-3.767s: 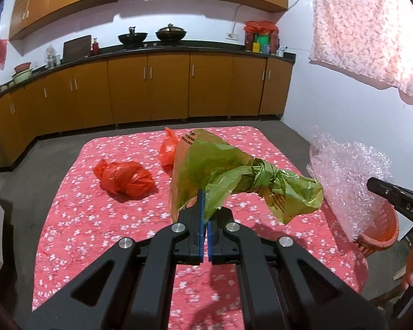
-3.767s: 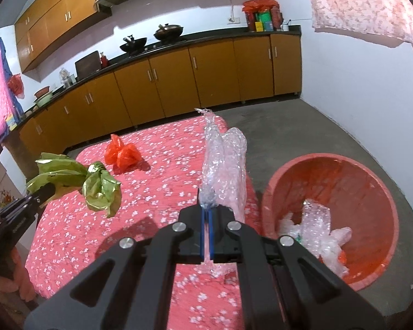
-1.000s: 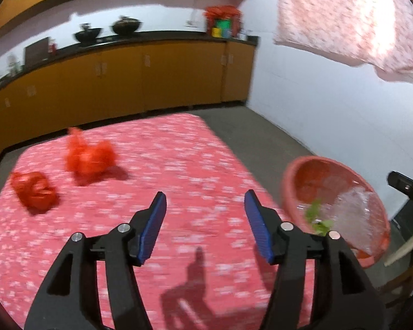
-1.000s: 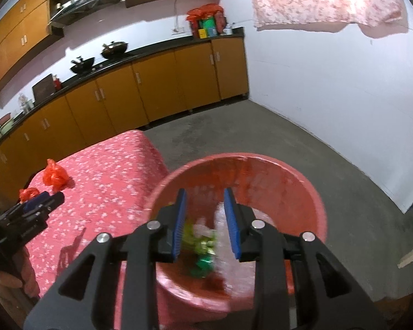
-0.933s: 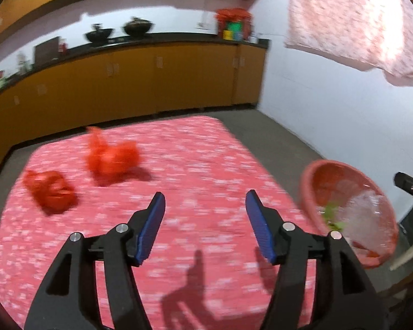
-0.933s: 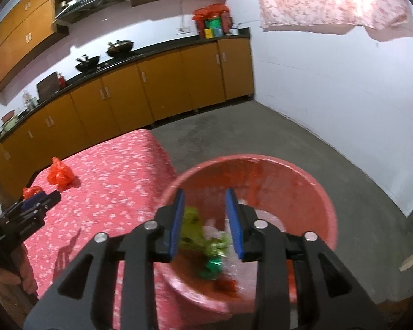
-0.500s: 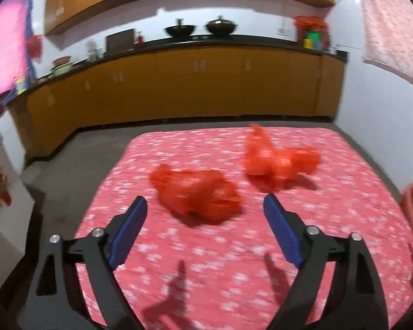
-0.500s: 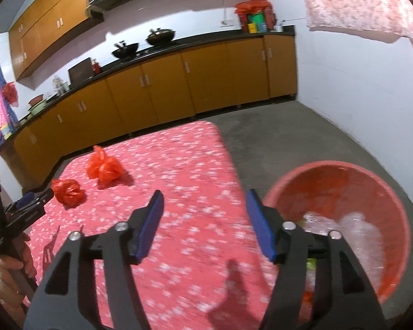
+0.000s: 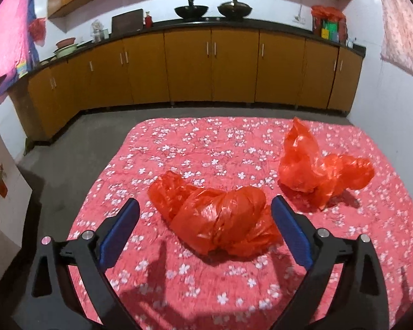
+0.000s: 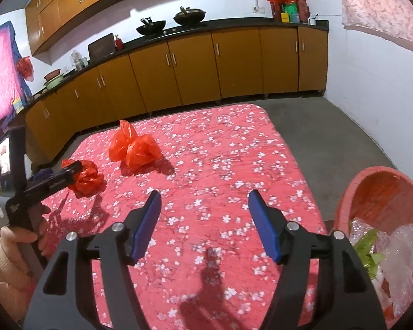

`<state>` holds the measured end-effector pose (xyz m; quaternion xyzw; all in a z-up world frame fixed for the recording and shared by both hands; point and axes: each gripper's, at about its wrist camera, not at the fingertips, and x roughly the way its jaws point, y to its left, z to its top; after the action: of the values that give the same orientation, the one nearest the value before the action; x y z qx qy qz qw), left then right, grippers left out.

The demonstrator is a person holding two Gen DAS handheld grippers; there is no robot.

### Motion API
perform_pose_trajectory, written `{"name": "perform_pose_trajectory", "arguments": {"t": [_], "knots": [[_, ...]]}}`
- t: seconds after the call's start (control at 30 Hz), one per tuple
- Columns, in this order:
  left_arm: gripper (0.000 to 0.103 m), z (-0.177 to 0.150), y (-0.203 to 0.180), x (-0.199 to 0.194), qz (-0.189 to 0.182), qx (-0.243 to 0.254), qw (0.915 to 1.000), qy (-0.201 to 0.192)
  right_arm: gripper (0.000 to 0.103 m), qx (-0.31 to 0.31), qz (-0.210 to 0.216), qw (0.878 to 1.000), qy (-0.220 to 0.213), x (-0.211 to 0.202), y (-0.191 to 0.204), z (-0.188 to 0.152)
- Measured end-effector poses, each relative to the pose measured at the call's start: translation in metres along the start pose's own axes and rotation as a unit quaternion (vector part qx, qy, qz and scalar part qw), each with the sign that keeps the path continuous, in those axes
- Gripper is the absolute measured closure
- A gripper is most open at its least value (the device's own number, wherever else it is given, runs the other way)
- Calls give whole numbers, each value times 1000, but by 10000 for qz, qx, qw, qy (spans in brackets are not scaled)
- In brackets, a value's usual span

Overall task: Collect trash
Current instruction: 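Move both open tools back toward the two red bags on the table, then grasp a red bag with the left tool while the right tool grasps the other red bag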

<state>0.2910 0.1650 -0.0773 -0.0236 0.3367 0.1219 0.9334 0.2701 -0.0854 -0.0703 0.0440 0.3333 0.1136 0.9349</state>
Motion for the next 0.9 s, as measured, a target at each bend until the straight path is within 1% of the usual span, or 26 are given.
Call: {"name": "perform_pose_trajectory", "arguments": {"t": [0.07, 0.13, 0.27, 0.33, 0.4, 0.43, 0.53, 0.63, 0.77, 0.9], "knots": [[7, -1, 1, 7, -30, 15, 9999, 103, 38, 1, 25, 10000, 13, 6, 3, 2], [7, 0, 4, 14, -194, -62, 9995, 258, 38, -6, 52, 10000, 26, 11, 6, 3], [9, 2, 4, 18, -343, -52, 9989, 301, 38, -34, 111, 9999, 74, 24, 13, 6], [21, 2, -1, 20, -408, 61, 9986, 326, 38, -42, 154, 9998, 96, 30, 18, 6], [30, 2, -6, 21, -480, 194, 9981, 346, 38, -52, 194, 9997, 117, 34, 22, 5], [33, 2, -8, 21, -479, 232, 9980, 336, 38, -62, 201, 9997, 124, 36, 24, 5], [40, 4, -8, 22, -489, 283, 9980, 299, 38, -82, 217, 9996, 144, 40, 26, 4], [44, 3, -6, 19, -482, 298, 9981, 247, 38, -86, 213, 9996, 162, 43, 28, 5], [44, 1, 2, 11, -397, 390, 9984, 131, 38, -113, 240, 9995, 157, 49, 32, 8], [44, 0, 22, 1, -330, 300, 9990, 37, 38, -191, 356, 9991, 150, 62, 46, 16]]}}
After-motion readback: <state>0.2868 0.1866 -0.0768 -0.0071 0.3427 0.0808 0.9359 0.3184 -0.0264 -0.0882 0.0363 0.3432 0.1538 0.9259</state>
